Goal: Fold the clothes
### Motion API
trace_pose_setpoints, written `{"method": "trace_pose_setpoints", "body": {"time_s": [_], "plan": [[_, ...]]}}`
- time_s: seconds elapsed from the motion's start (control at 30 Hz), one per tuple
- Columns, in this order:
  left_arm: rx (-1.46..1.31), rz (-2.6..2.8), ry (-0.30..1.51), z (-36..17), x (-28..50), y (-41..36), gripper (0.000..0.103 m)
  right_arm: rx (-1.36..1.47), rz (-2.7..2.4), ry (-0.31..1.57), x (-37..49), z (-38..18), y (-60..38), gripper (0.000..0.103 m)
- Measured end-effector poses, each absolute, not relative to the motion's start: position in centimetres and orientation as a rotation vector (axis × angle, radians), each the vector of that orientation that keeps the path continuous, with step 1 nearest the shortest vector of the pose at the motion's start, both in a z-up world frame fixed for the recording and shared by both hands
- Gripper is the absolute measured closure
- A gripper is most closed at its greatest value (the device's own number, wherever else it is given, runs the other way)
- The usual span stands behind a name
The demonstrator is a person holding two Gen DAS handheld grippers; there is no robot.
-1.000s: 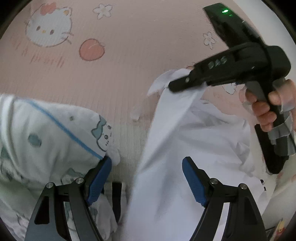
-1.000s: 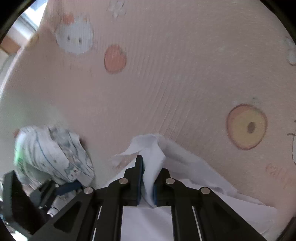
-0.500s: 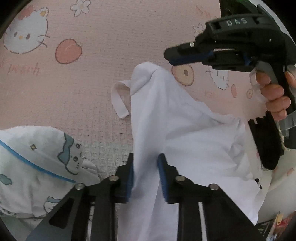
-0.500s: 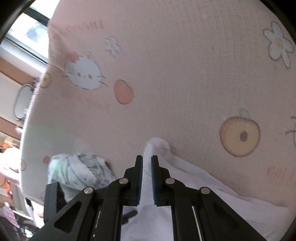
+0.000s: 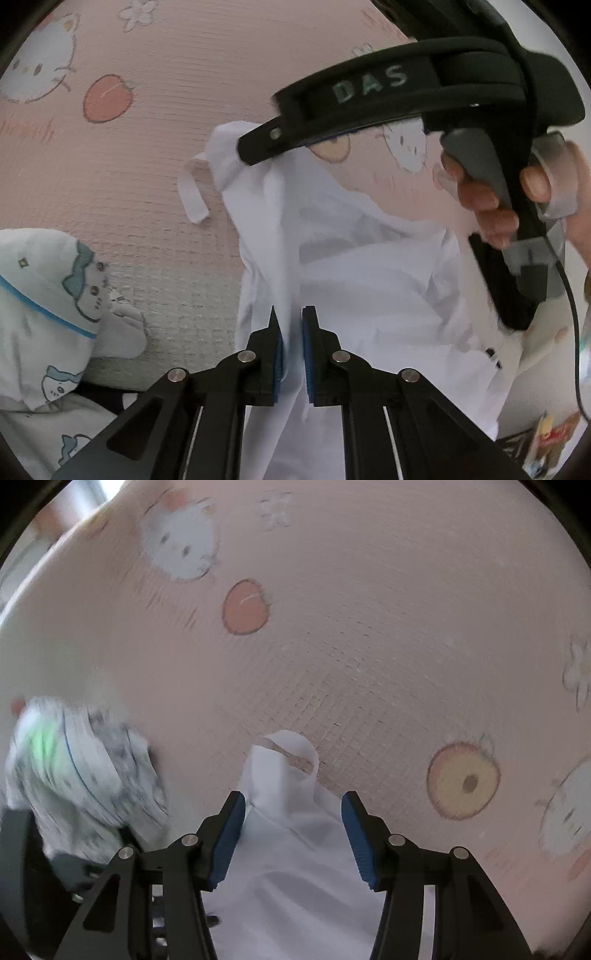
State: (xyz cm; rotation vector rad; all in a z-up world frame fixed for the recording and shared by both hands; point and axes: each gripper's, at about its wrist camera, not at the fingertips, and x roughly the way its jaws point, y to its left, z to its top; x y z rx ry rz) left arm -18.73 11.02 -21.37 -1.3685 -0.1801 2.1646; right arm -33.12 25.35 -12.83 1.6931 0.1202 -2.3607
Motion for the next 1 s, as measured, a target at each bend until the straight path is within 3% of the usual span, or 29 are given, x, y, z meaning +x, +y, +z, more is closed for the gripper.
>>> {"method": "trace_pose_setpoints", "body": {"time_s": [0.03,0.07,0.17,0.6,0.83,0.93,0.97,1.0], "plan": [[-1.368,2.161,-0.174,-21.3,-18.6,11.3,0.095,1.690,-2.348,0.122,-32.8,-12.9,25.4,0.068],[-1.367,2.157,-0.167,-21.3,-18.4,11.5,0.095,1.690,-2.335,0.104,-32.6,-13.0,25.5,0.083],[-1.365,2.151,-0.148,-21.2,-18.0,12.0,0.095,1.694,-2.344,0.158,-31.7,-13.1,26.1,0.093],[-1.390,2.106,-0.036,-22.6,-16.4,14.8,0.095,1.933,-2.282,-0.022,-27.3,-17.3,33.7,0.093],[-1.378,2.163,0.006,-22.4,-15.3,14.1,0.095,1.961,-2.275,-0.018,-27.0,-18.1,34.4,0.093],[-1.419,2.198,0.069,-21.8,-15.5,14.0,0.091,1.972,-2.254,-0.014,-27.4,-17.4,34.6,0.092],[-1.441,2.198,0.083,-21.7,-15.6,14.0,0.085,1.978,-2.259,0.003,-27.4,-16.9,34.7,0.079],[-1.443,2.193,0.065,-21.5,-15.7,13.8,0.076,1.987,-2.262,0.025,-27.5,-16.4,34.7,0.054]]}}
